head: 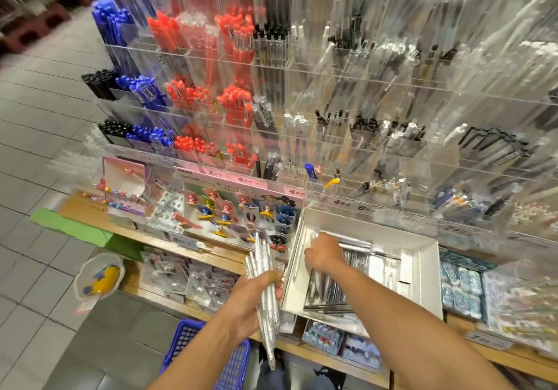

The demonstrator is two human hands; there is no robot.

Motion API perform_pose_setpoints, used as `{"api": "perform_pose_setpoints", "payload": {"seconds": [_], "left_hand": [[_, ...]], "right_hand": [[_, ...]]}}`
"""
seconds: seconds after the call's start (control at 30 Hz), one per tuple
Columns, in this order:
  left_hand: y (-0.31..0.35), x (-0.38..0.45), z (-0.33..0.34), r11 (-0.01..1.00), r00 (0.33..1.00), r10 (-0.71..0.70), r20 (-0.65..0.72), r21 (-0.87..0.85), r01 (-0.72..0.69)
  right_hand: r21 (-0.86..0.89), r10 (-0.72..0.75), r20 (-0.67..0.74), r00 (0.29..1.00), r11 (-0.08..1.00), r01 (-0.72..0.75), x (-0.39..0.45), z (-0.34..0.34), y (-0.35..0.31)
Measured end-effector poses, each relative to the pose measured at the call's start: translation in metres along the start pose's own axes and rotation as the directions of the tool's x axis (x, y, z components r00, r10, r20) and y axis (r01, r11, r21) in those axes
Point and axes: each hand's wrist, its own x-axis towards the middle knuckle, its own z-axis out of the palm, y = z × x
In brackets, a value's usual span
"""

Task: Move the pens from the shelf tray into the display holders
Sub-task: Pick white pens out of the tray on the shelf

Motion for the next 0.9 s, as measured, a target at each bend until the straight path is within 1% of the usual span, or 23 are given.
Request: {"api": "perform_pose_setpoints", "payload": {"seconds": [0.07,0.17,0.27,0.33,0.4,0.47,0.53,0.7,0.8,0.9], "left_hand": [[-0.002,0.001,-0.003,1.000,1.000,-0.002,0.011,-0.005,0.002],[-0.004,0.002,-0.008,1.000,1.000,0.003,0.026,-0.018,-0.002],[-0.004,0.003,-0.014,1.000,0.999,0.012,0.039,-0.016,-0.011],[-0.005,0.003,-0.017,1.000,0.998,0.012,0.055,0.002,-0.012],[-0.006,0.002,-0.018,1.000,0.998,0.009,0.065,0.008,-0.010],[-0.007,0.002,-0.019,1.000,0.998,0.008,0.062,-0.009,-0.007],[-0.006,0.001,-0.020,1.000,0.998,0.003,0.070,-0.015,-0.002],[-0.006,-0.007,-0.024,1.000,0.994,-0.012,0.111,-0.008,0.013],[-0.009,-0.012,-0.028,1.000,0.994,-0.008,0.110,0.003,0.007],[-0.013,-0.019,-0.033,1.000,0.995,0.010,0.103,0.026,-0.013]], "right_hand": [[0.053,-0.011,0.049,0.999,0.999,0.008,-0.005,-0.004,0.007],[0.226,-0.050,0.105,0.993,0.974,0.025,-0.019,-0.011,0.020],[0.325,-0.057,0.106,0.993,0.945,0.020,-0.039,-0.023,0.029],[0.386,-0.026,0.101,0.994,0.922,-0.015,-0.051,-0.031,0.033],[0.479,-0.001,0.116,0.993,0.876,-0.055,-0.060,-0.037,0.037],[0.589,0.007,0.149,0.989,0.802,-0.095,-0.070,-0.042,0.038],[0.662,0.000,0.160,0.987,0.742,-0.108,-0.077,-0.047,0.040],[0.704,-0.048,0.185,0.981,0.703,-0.098,-0.100,-0.051,0.043],[0.732,-0.065,0.195,0.979,0.674,-0.101,-0.108,-0.052,0.040],[0.749,-0.124,0.213,0.969,0.658,-0.081,-0.114,-0.056,0.034]]}}
